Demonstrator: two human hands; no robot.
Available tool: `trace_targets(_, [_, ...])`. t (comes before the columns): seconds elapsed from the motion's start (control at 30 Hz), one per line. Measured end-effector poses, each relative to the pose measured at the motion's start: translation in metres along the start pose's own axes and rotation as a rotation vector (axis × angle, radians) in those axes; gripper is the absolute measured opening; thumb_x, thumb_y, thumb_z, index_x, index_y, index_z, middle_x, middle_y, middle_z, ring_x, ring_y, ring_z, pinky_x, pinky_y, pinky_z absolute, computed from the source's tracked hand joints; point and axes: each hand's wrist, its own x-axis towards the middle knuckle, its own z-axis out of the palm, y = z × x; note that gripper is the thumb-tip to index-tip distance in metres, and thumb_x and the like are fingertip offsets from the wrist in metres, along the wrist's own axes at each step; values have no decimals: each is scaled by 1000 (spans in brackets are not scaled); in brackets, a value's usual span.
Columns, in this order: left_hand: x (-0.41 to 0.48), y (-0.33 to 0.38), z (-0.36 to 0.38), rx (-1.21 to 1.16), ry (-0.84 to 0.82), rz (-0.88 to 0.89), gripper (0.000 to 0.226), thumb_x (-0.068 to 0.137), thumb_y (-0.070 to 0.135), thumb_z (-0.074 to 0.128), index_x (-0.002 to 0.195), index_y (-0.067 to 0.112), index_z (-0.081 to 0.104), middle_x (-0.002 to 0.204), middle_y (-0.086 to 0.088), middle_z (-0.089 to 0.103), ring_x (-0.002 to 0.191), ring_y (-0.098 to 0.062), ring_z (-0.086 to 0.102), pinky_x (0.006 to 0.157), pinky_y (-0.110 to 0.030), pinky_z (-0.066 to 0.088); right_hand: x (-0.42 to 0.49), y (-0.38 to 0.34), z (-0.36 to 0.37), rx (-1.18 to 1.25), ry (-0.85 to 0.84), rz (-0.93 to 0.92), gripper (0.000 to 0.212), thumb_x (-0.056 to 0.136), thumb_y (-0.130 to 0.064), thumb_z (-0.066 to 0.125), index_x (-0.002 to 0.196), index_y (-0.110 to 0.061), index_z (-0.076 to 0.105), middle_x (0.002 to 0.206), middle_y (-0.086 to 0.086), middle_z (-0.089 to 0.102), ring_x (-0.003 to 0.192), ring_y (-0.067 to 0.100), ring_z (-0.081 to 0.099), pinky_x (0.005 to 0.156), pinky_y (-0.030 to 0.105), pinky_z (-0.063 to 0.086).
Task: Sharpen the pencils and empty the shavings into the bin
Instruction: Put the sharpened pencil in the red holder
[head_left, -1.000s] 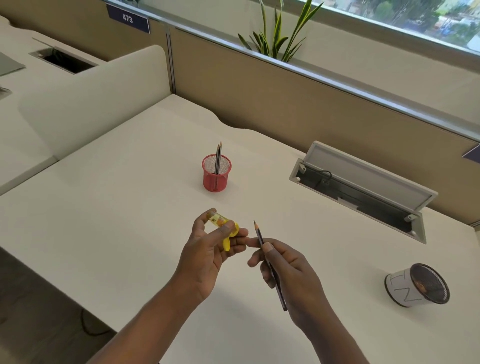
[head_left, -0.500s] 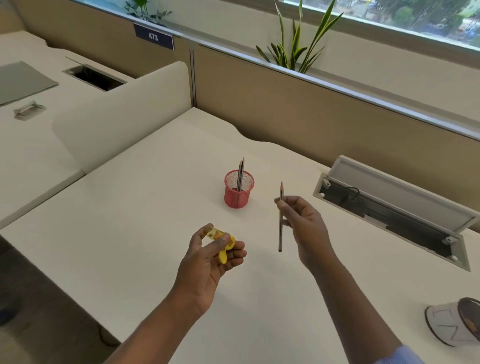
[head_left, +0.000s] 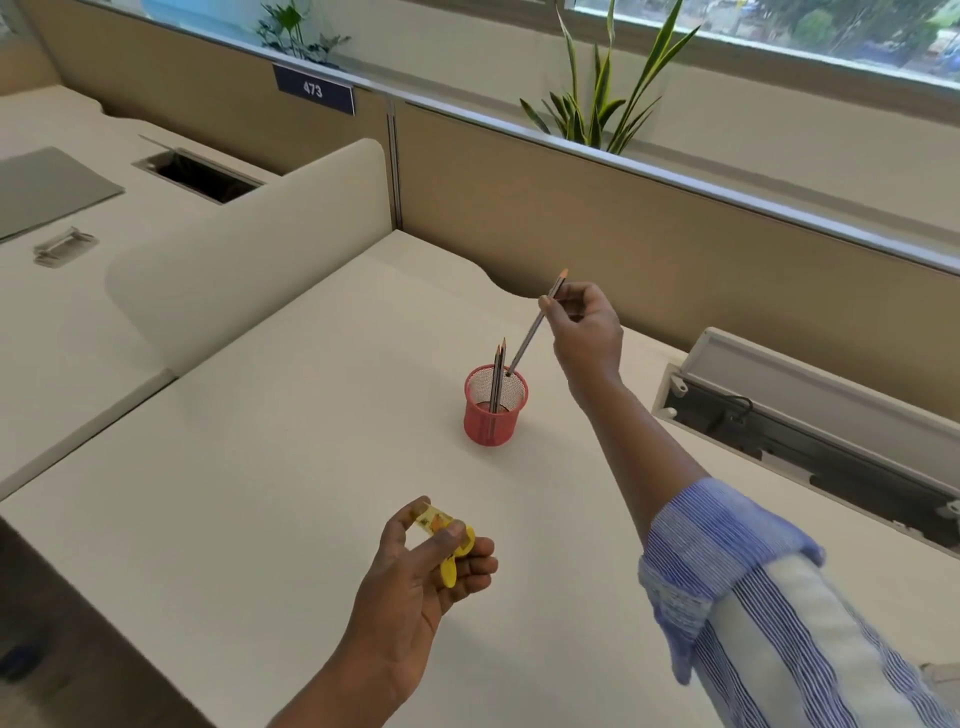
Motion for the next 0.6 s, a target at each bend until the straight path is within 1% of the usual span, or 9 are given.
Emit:
trace_targets(0.07, [1, 0, -3, 6, 4, -7, 71, 72, 17, 79, 136, 21, 50, 102, -37, 73, 82, -42, 75, 69, -41, 65, 8, 6, 13, -66, -24, 11, 8, 88, -26, 75, 89, -25, 67, 77, -12, 68, 67, 2, 59, 68, 24, 48])
trace_targets(0.17, [2, 2, -5, -3, 12, -16, 71, 71, 16, 78, 137, 20, 50, 100, -37, 73, 81, -43, 75, 69, -41, 65, 12, 24, 25, -157, -87, 100, 8, 88, -23, 75, 93, -19, 69, 82, -6, 71, 72, 11, 61, 74, 33, 53])
trace_targets(0.23, [3, 4, -6, -10, 17, -20, 72, 70, 17, 79, 136, 19, 50, 100, -36, 73, 81, -42, 75, 69, -41, 65, 11, 40, 30, -222, -123, 152, 10, 89, -21, 75, 95, -16, 69, 86, -3, 72, 75, 14, 63, 78, 35, 54])
trace_targets(0.37, [5, 8, -5, -16, 21, -23, 70, 72, 17, 78, 136, 17, 51, 100, -36, 74, 80, -41, 75, 70, -40, 65, 6, 62, 33, -310, -145, 208, 8, 89, -23, 74, 94, -21, 67, 89, -3, 72, 80, 17, 67, 76, 33, 53])
trace_targets(0.43, [5, 10, -3, -19, 26, -26, 68, 73, 17, 78, 136, 17, 51, 100, -36, 74, 80, -41, 75, 70, -40, 65, 2, 70, 33, -336, -165, 230, 9, 89, -24, 75, 94, -22, 68, 90, -3, 72, 83, 18, 68, 76, 34, 54])
trace_targets(0.53, [3, 9, -1, -20, 25, -31, 69, 73, 17, 78, 136, 16, 51, 99, -35, 74, 80, -41, 75, 69, -40, 65, -1, 75, 32, -365, -187, 238, 13, 88, -25, 76, 98, -21, 70, 93, -2, 73, 86, 20, 68, 79, 37, 55])
trace_targets(0.6, [2, 9, 1, -19, 25, -35, 70, 72, 17, 79, 136, 16, 51, 99, -35, 74, 80, -41, 75, 68, -40, 65, -1, 74, 27, -359, -178, 245, 16, 88, -26, 76, 102, -19, 70, 89, -4, 71, 85, 20, 68, 80, 37, 55])
